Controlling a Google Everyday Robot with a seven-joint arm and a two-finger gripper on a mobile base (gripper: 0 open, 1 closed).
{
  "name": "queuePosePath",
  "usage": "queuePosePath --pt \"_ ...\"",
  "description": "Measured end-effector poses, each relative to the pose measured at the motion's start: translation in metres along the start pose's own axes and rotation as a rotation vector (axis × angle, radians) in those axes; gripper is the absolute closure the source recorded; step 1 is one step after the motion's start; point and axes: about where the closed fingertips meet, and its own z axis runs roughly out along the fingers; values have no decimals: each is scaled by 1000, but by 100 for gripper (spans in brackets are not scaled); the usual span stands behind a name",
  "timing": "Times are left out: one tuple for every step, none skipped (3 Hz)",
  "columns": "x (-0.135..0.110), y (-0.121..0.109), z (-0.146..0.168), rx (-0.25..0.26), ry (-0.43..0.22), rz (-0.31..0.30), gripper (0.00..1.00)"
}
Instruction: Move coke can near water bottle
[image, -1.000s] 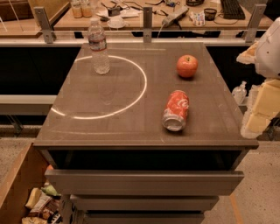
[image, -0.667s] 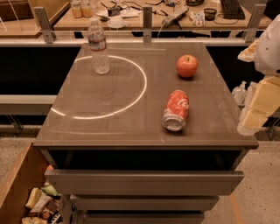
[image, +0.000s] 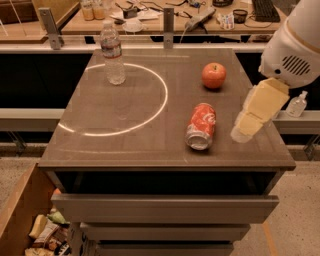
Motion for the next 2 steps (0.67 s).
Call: queuePosePath --pt "-1 0 0 4 -3 83 0" --pt "-2 -3 6 -5 3 171 0"
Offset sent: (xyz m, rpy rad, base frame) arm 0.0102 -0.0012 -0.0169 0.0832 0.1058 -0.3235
